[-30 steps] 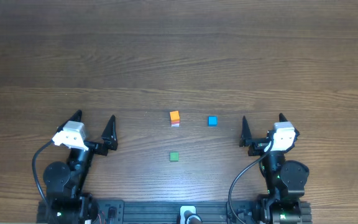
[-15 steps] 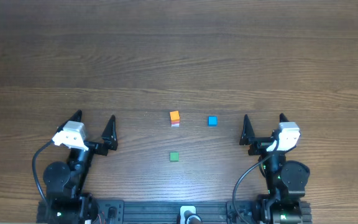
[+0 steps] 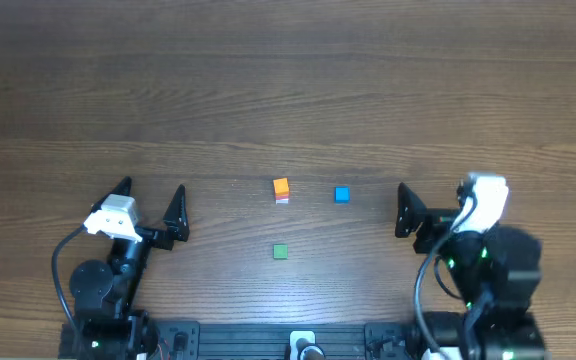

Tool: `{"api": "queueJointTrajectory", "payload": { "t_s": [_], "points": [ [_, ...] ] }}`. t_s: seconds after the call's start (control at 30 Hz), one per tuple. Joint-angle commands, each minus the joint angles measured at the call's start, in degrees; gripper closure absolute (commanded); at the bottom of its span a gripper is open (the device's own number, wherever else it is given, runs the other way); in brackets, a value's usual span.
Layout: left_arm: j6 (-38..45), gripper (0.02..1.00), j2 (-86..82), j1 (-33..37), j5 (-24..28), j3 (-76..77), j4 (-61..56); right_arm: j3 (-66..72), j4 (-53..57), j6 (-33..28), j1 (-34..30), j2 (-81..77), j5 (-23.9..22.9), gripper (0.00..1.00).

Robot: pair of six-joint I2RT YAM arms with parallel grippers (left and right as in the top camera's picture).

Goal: Stack Cubes

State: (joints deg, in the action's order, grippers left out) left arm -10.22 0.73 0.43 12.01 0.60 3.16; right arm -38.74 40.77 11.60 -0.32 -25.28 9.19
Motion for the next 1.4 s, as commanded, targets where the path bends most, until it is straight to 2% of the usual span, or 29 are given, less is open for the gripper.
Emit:
{"api": "queueJointTrajectory", "payload": {
  "t_s": [0.03, 0.17, 0.27, 0.37, 0.6, 0.77, 0.93, 1.1, 1.4],
  "points": [
    [1.0, 0.020, -0.6, -0.2, -0.3, -0.3, 0.1, -10.2, 9.0, 3.7, 1.2, -10.7, 1.9, 0.009],
    [1.0, 0.023, -0.6, -0.2, -0.3, -0.3, 0.1, -16.2, 16.4, 4.3, 4.9, -19.5, 2.2, 0.009],
    [1.0, 0.023, -0.6, -0.2, -0.3, -0.3, 0.1, -18.6, 19.1, 7.5, 10.2, -25.1, 2.3, 0.007],
    [1.0, 0.020, -0.6, -0.2, -0.3, -0.3, 0.1, -19.2, 19.2, 12.0, 17.0, -29.7, 2.3, 0.007],
    [1.0, 0.020, -0.6, -0.2, -0.3, -0.3, 0.1, -19.2, 17.4, 22.6, 34.2, -39.7, -1.3, 0.007],
    [1.0, 0.020, -0.6, -0.2, -0.3, -0.3, 0.1, -19.2, 14.4, 27.1, 42.0, -46.9, -1.8, 0.009],
    [1.0, 0.020, -0.6, -0.2, -0.3, -0.3, 0.1, -19.2, 11.5, 29.7, 46.0, -54.3, -1.7, 0.007],
    [1.0, 0.020, -0.6, -0.2, -0.3, -0.3, 0.1, -19.2, 7.5, 29.8, 48.6, -60.9, -1.9, 0.007],
    [1.0, 0.020, -0.6, -0.2, -0.3, -0.3, 0.1, -19.2, 6.1, 32.6, 51.2, -69.7, -5.8, 0.009]
  ]
}}
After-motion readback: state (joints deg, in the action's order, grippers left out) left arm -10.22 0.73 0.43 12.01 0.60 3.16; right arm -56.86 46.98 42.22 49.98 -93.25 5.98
